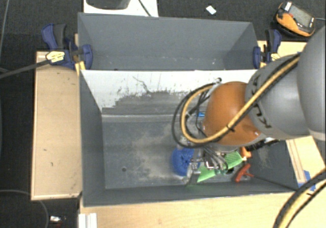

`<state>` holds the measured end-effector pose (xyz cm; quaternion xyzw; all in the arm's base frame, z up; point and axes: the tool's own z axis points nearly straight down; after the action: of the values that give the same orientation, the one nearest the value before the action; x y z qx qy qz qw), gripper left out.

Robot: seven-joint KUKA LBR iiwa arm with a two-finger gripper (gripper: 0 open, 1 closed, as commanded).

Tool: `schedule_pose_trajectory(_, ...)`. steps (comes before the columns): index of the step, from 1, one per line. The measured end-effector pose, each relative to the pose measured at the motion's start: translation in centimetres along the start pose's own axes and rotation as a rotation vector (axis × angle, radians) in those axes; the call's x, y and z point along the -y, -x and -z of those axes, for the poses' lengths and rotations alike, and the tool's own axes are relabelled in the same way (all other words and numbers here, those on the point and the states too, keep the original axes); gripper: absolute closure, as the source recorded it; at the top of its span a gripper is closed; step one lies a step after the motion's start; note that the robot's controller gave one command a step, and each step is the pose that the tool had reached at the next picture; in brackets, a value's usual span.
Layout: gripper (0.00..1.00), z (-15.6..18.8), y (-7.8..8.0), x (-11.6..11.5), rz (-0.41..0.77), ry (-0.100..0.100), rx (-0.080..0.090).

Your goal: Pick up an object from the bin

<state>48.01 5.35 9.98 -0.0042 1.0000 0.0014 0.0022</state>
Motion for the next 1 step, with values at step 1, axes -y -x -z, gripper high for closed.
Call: schedule_pose_trajectory(1, 0.0, -2.61, 1.56, 0.46, -0.273, -0.005, 0.019)
